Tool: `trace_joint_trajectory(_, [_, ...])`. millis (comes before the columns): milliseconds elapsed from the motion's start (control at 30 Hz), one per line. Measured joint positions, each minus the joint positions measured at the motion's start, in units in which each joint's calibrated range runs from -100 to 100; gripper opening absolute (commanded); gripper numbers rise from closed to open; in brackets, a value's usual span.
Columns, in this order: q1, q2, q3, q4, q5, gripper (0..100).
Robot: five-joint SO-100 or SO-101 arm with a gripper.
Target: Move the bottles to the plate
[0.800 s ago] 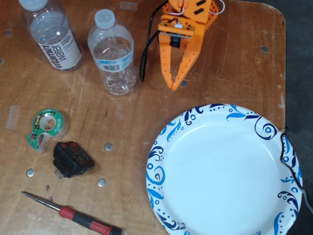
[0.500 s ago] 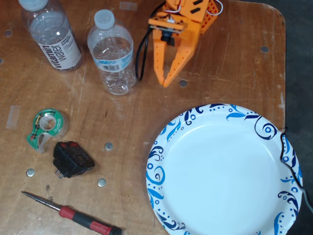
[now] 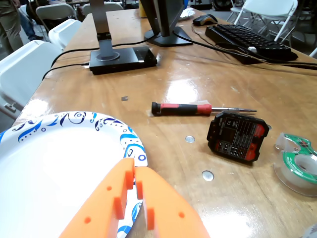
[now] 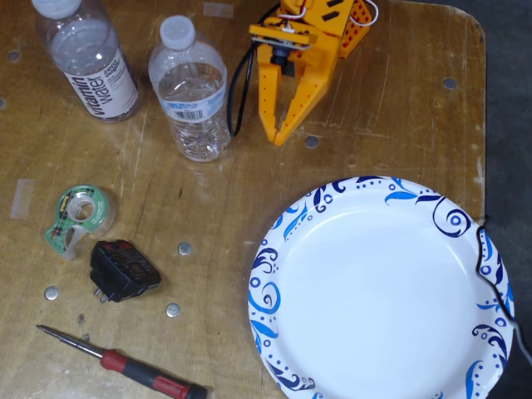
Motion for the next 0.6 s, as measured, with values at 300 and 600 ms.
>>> trace_joint_trajectory(300, [-0.09,0.00,-0.18,-0.34,0.00,2])
trace_joint_trajectory(600, [-3.28,0.00,-9.26,5.53,-0.83,1])
